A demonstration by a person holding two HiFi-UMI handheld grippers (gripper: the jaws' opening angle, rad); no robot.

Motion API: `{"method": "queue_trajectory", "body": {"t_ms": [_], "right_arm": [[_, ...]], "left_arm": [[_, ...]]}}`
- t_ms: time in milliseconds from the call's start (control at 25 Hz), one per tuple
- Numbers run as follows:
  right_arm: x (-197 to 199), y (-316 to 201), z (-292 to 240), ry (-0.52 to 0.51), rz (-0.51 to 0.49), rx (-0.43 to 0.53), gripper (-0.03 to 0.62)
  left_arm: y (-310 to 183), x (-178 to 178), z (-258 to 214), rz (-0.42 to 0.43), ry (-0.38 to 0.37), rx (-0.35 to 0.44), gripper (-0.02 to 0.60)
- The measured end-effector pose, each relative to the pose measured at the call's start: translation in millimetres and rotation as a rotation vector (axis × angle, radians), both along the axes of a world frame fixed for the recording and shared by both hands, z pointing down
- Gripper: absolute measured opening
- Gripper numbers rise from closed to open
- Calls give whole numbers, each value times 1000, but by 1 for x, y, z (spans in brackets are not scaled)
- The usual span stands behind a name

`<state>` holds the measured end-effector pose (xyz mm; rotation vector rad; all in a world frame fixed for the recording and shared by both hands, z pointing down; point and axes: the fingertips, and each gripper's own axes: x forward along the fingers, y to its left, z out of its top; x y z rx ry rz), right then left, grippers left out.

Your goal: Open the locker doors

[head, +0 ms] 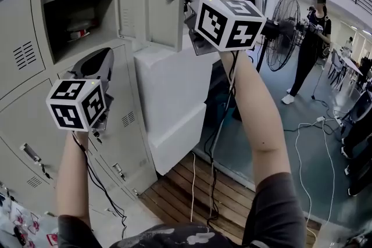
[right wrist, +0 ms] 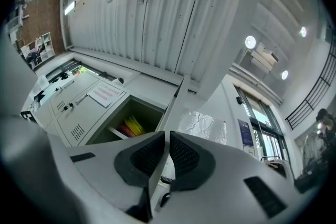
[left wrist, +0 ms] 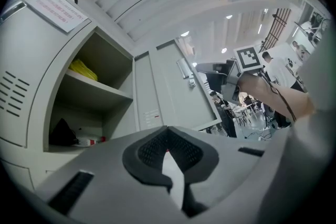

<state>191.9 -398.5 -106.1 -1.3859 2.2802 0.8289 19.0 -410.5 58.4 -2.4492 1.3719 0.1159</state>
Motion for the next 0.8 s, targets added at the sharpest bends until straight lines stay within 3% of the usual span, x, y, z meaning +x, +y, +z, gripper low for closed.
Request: {"method": "queue_trajectory", "body": {"t_ms": [320,520,800], "right_arm": [[9,-1,8,-31,-62,2,56],[8,15,21,-62,-107,4,179],[-3,34,64,-41,-42,-59,237]], "left_arm": [[-5,-1,15,-30,7,-27,8],[4,-13,28,-32,26,-52,8],[30,-51,57,-41,61,-118,8]]}}
